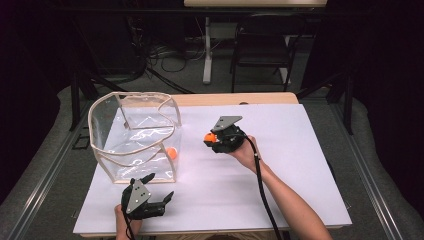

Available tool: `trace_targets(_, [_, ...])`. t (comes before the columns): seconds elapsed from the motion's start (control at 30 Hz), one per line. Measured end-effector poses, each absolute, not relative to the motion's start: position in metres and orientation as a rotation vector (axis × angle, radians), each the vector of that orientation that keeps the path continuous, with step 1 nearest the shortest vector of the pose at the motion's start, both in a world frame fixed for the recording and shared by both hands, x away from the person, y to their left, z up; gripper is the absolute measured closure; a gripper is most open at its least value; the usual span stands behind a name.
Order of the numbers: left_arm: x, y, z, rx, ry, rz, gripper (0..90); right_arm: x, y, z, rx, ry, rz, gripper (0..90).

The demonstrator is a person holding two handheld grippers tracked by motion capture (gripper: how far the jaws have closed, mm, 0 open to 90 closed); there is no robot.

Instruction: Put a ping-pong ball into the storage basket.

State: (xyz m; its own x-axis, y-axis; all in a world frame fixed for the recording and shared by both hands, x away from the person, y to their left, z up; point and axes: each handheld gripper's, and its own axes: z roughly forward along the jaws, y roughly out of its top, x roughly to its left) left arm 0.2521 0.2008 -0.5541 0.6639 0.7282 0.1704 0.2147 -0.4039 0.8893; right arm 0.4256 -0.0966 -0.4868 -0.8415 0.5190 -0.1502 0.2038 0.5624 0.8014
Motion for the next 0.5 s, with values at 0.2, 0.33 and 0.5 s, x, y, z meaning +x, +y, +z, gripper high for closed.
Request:
trace_targets(0.2, [0.2515, 0.2005, -0.5540, 1.943, 0.738, 0.693, 16.0, 0.4252, -0.0972, -0.4849, 0.589, 2.429, 1.187, 50.3])
trace_targets(0.33, [0.2522, 0.2002, -0.5544, 1.945, 0.737, 0.689, 16.0, 0.4245, -0.0961, -0.4832, 0.581, 2.432, 1.184, 50.3])
trace_targets(0.5, [0.2520, 0.2010, -0.5543, 1.944, 0.735, 0.688, 16.0, 0.4235, -0.0946, -0.4811, 0.575, 2.432, 1.181, 50.3])
